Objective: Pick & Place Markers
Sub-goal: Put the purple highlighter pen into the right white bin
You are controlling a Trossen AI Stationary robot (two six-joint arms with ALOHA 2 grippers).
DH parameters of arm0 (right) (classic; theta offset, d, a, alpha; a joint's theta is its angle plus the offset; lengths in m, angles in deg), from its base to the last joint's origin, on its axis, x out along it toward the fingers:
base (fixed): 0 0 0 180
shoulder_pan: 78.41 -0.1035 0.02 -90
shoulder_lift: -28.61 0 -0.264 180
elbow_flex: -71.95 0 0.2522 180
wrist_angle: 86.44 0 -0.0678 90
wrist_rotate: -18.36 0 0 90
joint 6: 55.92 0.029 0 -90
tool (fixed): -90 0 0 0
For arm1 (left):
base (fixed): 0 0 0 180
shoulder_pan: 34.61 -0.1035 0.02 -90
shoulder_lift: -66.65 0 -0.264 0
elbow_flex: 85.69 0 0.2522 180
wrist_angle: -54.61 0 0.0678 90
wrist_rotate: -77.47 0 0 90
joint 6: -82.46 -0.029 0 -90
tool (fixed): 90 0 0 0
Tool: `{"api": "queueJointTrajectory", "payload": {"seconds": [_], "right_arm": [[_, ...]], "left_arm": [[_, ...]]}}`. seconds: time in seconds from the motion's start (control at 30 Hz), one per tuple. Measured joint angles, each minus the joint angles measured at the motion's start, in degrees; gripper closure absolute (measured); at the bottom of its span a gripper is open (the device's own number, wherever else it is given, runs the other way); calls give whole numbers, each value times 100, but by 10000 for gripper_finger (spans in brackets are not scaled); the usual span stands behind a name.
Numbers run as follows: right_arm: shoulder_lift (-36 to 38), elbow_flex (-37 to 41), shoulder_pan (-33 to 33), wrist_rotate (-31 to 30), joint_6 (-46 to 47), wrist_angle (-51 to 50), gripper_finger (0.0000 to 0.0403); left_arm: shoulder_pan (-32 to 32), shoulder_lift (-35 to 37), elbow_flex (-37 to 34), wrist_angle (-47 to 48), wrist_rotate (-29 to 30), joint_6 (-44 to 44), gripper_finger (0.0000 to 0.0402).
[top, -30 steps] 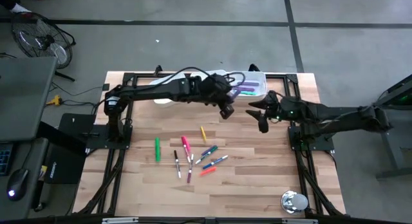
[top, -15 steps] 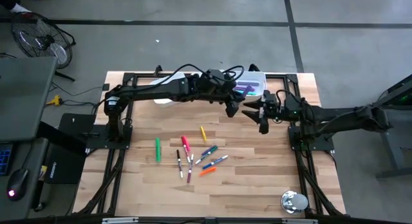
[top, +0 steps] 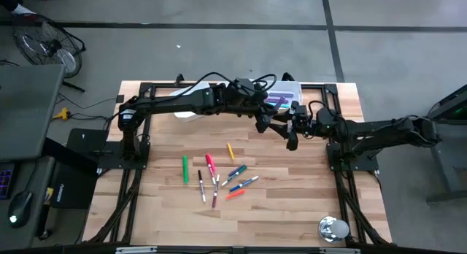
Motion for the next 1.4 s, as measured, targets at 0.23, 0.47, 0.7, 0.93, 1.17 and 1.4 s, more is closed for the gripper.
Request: {"api": "queueJointTrajectory", "payload": {"seconds": [0.23,0.47,0.7,0.93,1.17,1.4], "right_arm": [[-130,0,425,422,159,199,222],[-144,0,619,909,224,281,274],[-142,0,649,1056,117,399,353],[-142,0,649,1087,35,400,353],[-142,0,647,1061,16,359,353],[-142,0,647,761,-42,213,353]], "left_arm": [[0,0,0,17,-17,3,348],[0,0,0,18,-17,8,348],[0,2,0,36,-28,-63,348],[0,2,0,56,-32,-45,348],[0,2,0,69,-32,-17,347],[0,-4,-6,104,-13,79,264]]}}
